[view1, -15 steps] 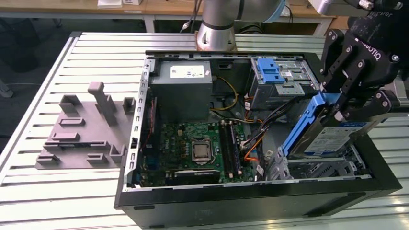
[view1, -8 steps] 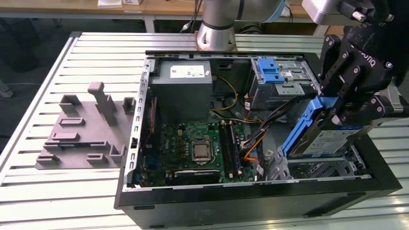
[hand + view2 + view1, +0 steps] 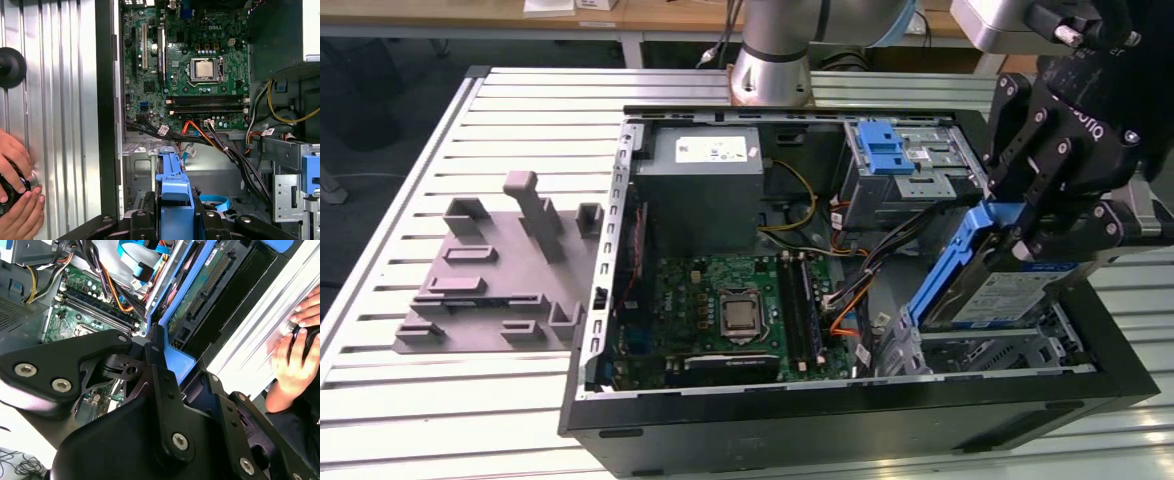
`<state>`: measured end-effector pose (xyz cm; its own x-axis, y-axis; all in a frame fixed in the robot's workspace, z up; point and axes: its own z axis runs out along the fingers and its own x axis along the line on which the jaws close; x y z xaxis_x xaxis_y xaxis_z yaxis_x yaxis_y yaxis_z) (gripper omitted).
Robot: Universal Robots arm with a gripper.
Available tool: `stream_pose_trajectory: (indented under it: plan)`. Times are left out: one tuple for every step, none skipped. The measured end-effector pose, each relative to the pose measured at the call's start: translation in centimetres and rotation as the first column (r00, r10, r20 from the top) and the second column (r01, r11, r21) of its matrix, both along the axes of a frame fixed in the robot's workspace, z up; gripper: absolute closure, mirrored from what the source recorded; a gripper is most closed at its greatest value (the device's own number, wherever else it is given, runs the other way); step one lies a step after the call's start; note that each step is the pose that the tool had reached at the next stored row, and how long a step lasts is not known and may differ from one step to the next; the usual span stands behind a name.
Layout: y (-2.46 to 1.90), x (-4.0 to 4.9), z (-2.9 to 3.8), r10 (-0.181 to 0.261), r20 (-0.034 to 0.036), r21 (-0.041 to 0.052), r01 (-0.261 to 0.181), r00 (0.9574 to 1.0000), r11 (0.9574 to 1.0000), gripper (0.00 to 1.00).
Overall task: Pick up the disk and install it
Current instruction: 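Insert the disk into the insertion slot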
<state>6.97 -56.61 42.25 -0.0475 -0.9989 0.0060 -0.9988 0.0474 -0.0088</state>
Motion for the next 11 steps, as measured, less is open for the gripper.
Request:
stream_pose_trajectory:
  plan:
    - [0.00, 0.00, -0.01, 0.000, 0.0000, 0.0000, 0.000, 1.0000, 1.0000, 0.64]
    - [0.00, 0.00, -0.02, 0.000, 0.0000, 0.0000, 0.000, 1.0000, 1.0000, 0.63]
    - [0.00, 0.00, -0.04, 0.000, 0.0000, -0.0001, 0.000, 1.0000, 1.0000, 0.63]
    - [0.00, 0.00, -0.08, 0.000, 0.0000, 0.0002, 0.000, 1.0000, 1.0000, 0.63]
    - [0.00, 0.00, -0.14, 0.000, 0.0000, 0.0002, 0.000, 1.0000, 1.0000, 0.56]
    - [0.00, 0.00, -0.21, 0.000, 0.0001, 0.0000, 0.000, 1.0000, 1.0000, 0.56]
    - [0.00, 0.00, -0.32, 0.000, 0.0001, 0.0002, 0.000, 1.0000, 1.0000, 0.56]
    - [0.00, 0.00, -0.45, 0.000, 0.0000, 0.0001, 0.000, 1.0000, 1.0000, 0.56]
    - [0.00, 0.00, -0.58, 0.000, -0.0001, 0.0000, 0.000, 1.0000, 1.0000, 0.56]
    - [0.00, 0.00, -0.72, 0.000, 0.0000, 0.0002, 0.000, 1.0000, 1.0000, 0.56]
    - [0.00, 0.00, -0.79, 0.000, 0.0000, 0.0000, 0.000, 1.0000, 1.0000, 0.56]
